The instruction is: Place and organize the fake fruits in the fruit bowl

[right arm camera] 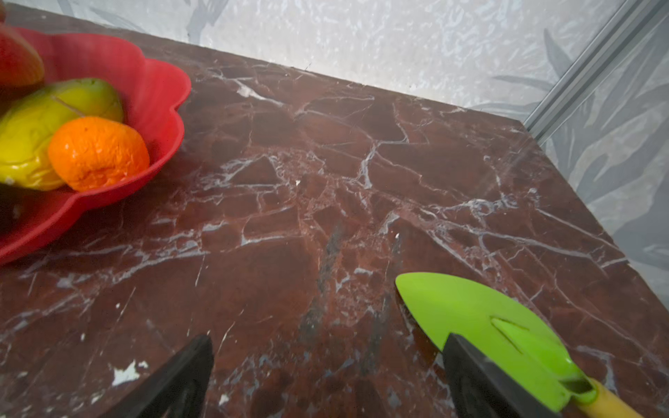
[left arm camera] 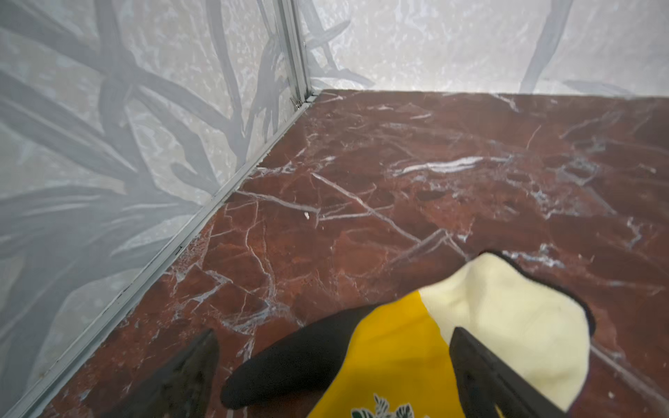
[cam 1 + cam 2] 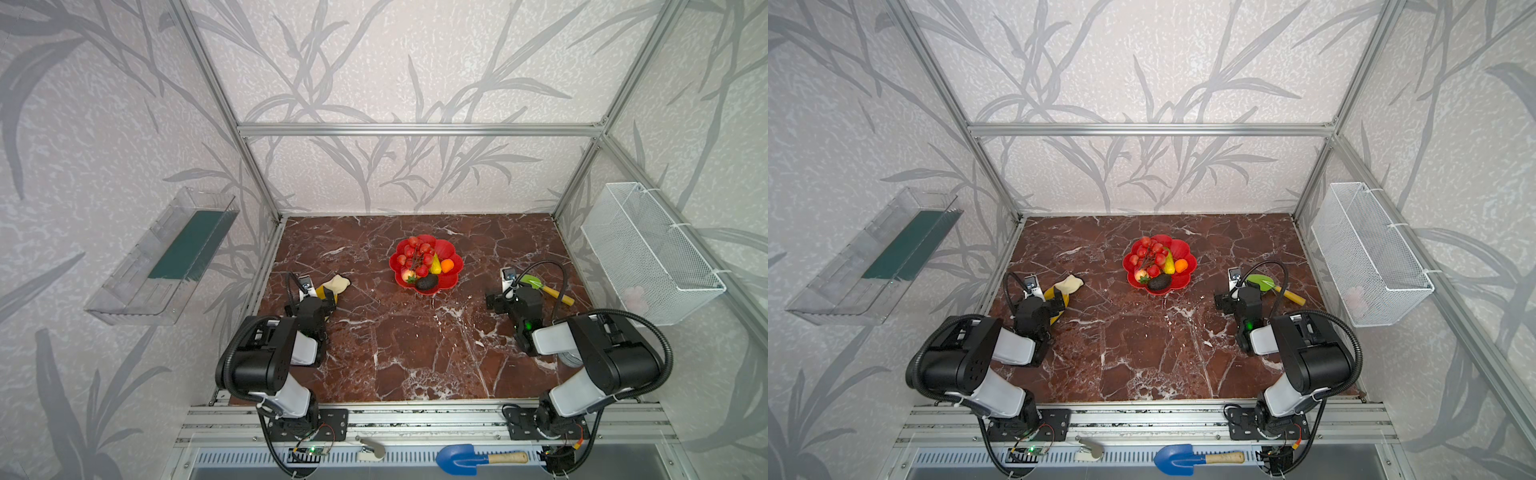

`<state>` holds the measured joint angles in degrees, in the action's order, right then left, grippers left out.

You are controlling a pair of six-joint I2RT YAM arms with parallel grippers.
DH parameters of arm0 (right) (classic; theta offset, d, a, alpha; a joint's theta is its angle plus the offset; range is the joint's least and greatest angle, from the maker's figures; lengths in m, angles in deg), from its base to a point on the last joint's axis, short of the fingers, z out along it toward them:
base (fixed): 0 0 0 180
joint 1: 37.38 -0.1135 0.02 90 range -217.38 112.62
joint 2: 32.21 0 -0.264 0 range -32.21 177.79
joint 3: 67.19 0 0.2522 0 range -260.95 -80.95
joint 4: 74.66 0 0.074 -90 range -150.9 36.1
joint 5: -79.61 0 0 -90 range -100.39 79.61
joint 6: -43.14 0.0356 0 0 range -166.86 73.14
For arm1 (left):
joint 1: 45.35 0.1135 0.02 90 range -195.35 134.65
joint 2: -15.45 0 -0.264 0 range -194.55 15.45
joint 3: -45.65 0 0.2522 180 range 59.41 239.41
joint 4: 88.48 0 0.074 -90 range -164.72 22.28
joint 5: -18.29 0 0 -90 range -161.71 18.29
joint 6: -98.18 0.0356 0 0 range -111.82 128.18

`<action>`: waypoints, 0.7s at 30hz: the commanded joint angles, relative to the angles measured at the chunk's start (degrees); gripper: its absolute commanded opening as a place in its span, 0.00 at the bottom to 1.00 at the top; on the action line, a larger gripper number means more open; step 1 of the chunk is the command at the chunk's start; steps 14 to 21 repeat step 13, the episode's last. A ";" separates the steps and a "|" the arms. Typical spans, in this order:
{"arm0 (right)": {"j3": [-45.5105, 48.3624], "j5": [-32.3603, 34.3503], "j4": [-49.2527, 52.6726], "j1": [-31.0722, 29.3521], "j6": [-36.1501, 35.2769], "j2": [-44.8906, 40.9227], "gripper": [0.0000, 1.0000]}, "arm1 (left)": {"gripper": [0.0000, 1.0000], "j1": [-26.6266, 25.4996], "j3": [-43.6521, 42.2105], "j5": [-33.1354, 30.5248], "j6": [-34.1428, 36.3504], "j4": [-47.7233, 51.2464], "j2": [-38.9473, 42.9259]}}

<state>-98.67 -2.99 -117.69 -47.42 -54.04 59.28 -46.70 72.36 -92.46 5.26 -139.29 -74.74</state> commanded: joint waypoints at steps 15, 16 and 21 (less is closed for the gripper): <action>1.02 -0.83 -10.00 0.29 -0.91 0.54 0.99 | 0.99 0.33 8.15 3.84 0.51 8.42 -0.07; 1.02 -0.83 -10.00 0.29 -0.91 0.54 0.99 | 0.99 0.33 8.15 3.84 0.51 8.42 -0.07; 1.02 -0.83 -10.00 0.29 -0.91 0.54 0.99 | 0.99 0.33 8.15 3.84 0.51 8.42 -0.07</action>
